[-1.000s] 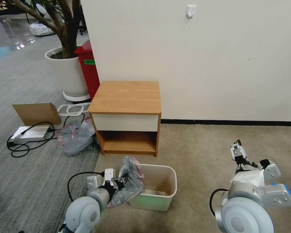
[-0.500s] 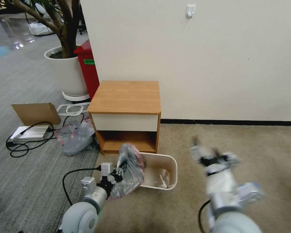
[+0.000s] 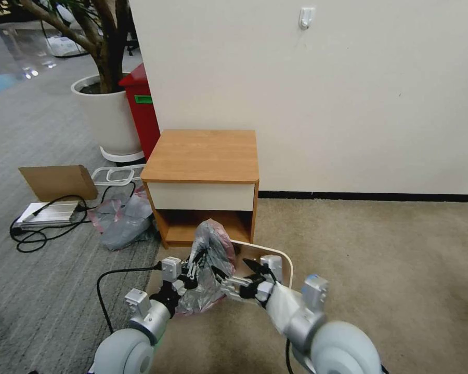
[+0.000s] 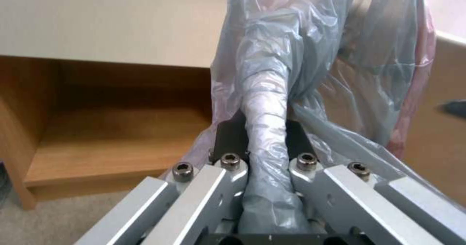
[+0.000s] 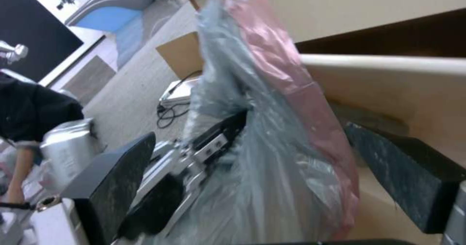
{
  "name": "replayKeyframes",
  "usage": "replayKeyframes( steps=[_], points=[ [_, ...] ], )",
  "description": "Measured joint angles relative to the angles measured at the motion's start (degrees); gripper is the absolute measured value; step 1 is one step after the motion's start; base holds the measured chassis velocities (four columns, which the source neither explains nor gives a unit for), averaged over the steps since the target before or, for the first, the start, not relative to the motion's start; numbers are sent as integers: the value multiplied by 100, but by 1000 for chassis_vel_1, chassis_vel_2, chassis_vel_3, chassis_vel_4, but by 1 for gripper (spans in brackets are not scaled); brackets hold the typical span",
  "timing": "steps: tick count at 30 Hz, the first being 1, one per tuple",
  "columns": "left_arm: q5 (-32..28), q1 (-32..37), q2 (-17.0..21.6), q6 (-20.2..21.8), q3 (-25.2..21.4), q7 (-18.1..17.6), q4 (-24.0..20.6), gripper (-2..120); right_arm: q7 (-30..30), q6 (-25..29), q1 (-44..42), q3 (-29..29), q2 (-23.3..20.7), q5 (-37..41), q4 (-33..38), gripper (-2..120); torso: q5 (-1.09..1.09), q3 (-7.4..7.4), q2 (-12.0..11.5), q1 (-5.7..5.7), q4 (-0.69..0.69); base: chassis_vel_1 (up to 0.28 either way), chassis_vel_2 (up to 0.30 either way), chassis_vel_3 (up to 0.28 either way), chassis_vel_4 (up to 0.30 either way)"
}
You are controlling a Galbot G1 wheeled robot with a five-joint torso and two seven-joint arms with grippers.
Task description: Pick up the garbage bag from the table and place it over the trash can.
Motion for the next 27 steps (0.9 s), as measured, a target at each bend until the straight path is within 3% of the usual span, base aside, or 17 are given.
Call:
replayKeyframes(
  steps=[18, 27],
  points=[
    [-5, 110, -45, -59, -7, 45, -123, 5, 51, 200, 391, -119, 276, 197, -707, 98, 0, -1, 0, 0, 0, 0, 0, 0, 0],
    [-31, 121, -59, -55, -31, 36, -138, 5, 62, 330, 351, -148, 317, 133, -763, 72, -1, 0, 0, 0, -1, 0, 0, 0, 0]
  ],
)
